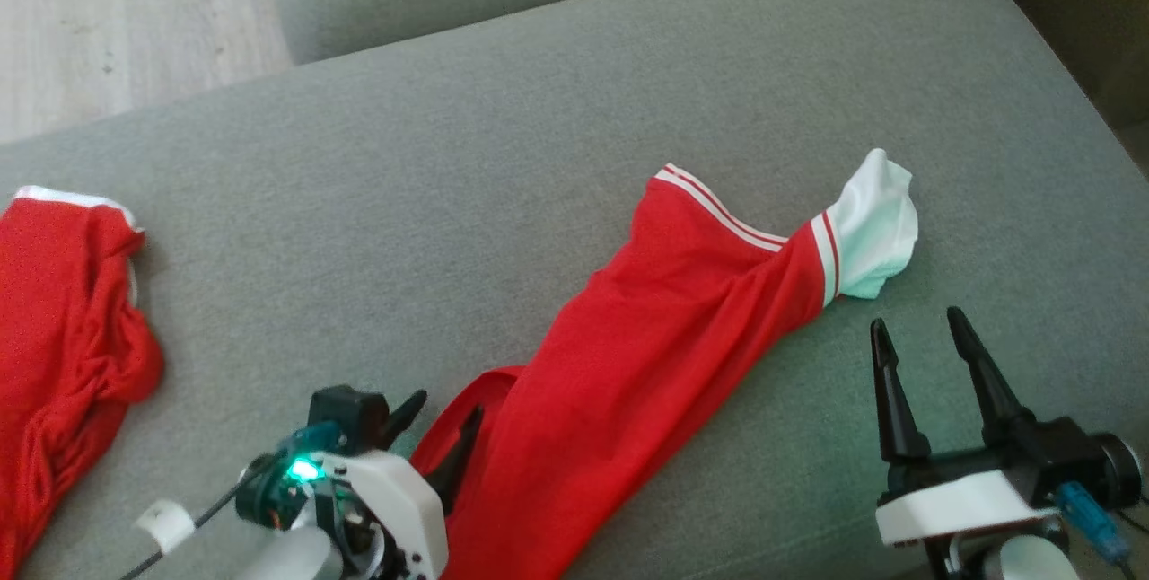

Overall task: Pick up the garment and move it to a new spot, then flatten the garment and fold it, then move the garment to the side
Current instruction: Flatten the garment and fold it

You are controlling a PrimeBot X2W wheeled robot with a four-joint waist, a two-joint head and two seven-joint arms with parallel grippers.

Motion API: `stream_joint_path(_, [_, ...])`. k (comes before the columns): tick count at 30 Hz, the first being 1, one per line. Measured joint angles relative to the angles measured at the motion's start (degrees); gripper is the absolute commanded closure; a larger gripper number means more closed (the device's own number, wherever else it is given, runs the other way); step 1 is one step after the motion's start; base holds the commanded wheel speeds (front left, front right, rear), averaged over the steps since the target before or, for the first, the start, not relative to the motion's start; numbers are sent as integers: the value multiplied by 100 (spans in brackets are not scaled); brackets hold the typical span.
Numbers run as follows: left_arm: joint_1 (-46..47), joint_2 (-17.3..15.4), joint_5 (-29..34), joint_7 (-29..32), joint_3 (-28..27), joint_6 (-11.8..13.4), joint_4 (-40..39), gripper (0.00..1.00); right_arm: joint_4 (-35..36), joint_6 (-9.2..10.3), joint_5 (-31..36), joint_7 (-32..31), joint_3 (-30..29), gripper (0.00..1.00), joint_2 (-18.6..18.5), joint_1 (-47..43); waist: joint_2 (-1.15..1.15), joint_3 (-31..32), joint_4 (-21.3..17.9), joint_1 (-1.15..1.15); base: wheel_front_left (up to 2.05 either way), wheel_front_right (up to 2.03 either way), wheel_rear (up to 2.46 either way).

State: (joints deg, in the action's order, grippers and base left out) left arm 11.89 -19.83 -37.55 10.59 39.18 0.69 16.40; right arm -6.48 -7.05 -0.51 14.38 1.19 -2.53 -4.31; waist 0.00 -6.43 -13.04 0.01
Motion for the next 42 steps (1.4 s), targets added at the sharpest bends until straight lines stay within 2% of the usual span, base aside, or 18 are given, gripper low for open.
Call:
stream_joint_path(2, [144,26,68,-1,37,-44,230,0,18,0,-7,0,9,0,0,60,0,-42,-47,0,0,0,0])
stream_joint_path(5, [370,125,79,-7,111,-242,487,0,24,-1,-47,0,16,0,0,102,0,-108,-97,0,0,0,0])
stream_joint_path(6, [439,180,75,-7,149,-290,566,10,24,0,-53,0,15,0,0,115,0,-124,-108,0,0,0,0])
stream_joint_path(7, [506,231,75,4,200,-349,642,52,24,0,-53,0,15,0,0,131,0,-139,-117,0,0,0,0])
stream_joint_path(8, [575,276,74,47,254,-419,733,80,25,0,-54,0,15,0,0,139,0,-150,-124,0,0,0,0])
stream_joint_path(9, [626,315,73,51,289,-469,815,100,24,-1,-62,0,15,0,0,139,0,-158,-129,0,0,0,0])
stream_joint_path(12, [732,398,73,-86,326,-550,1054,100,23,0,-81,0,13,0,0,140,0,-173,-143,0,0,0,0])
stream_joint_path(16, [794,514,32,-653,129,-513,1029,100,22,0,-96,0,-21,0,0,140,0,-151,-132,0,0,0,0])
stream_joint_path(21, [961,531,109,-1263,-182,-169,204,100,14,0,-122,0,-111,0,0,133,0,-36,-62,-1,0,0,0])
stream_joint_path(30, [879,343,372,-1301,-312,466,-1816,100,183,0,-144,0,-159,0,0,123,0,278,52,-1,0,0,0])
stream_joint_path(42, [513,291,687,-1367,-302,942,-2943,100,346,0,-143,0,-169,0,0,104,0,585,115,-1,0,0,0])
